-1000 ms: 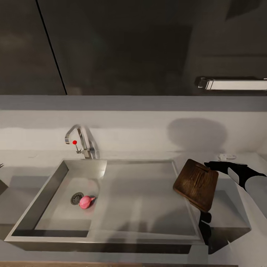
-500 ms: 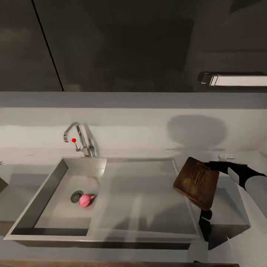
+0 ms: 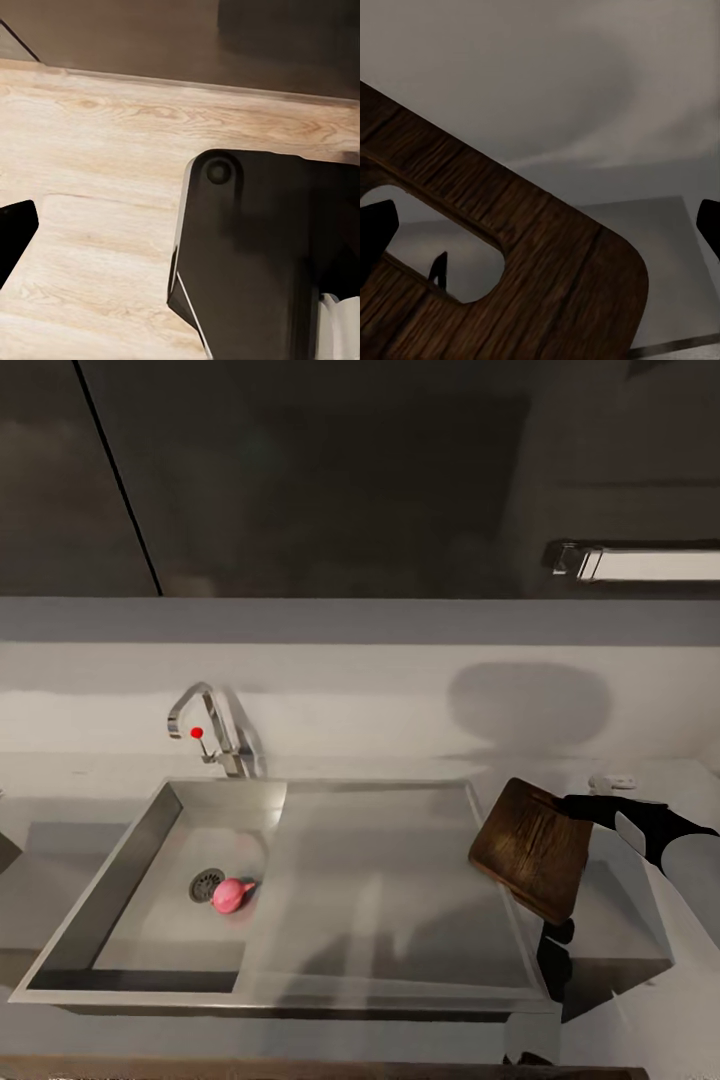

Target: In the kitchen, take the Vidalia onion out of the sink, dice it on the chopping board with the paring knife, put the diced onion into the bowl on the countertop, then place both the paring knife and the chopping board into the sink.

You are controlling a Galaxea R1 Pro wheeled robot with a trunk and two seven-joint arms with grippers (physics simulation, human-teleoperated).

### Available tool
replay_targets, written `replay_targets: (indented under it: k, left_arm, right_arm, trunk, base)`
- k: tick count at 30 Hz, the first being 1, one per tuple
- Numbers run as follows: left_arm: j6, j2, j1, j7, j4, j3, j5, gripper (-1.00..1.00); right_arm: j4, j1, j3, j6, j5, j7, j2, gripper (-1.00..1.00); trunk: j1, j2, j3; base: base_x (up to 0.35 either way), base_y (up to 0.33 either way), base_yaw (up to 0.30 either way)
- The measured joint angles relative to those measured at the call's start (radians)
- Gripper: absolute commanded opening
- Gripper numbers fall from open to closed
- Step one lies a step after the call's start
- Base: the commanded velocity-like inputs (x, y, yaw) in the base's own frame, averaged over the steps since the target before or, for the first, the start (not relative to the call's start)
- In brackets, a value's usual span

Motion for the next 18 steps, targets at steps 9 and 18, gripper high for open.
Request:
replay_targets:
  k: [9,18]
  left_arm:
    - [0.000,0.000,0.000,0.000,0.000,0.000,0.000,1.00]
    - [0.000,0.000,0.000,0.000,0.001,0.000,0.000,1.00]
  right_arm:
    - [-0.004,0.000,-0.001,0.000,-0.001,-0.001,-0.014,1.00]
    - [-0.005,0.000,0.000,0.000,-0.001,0.000,-0.014,1.00]
  trunk:
    - [0.000,0.000,-0.014]
    - [0.000,0.000,-0.026]
  base:
    - [0.000,0.000,0.000]
    - [0.000,0.000,0.000]
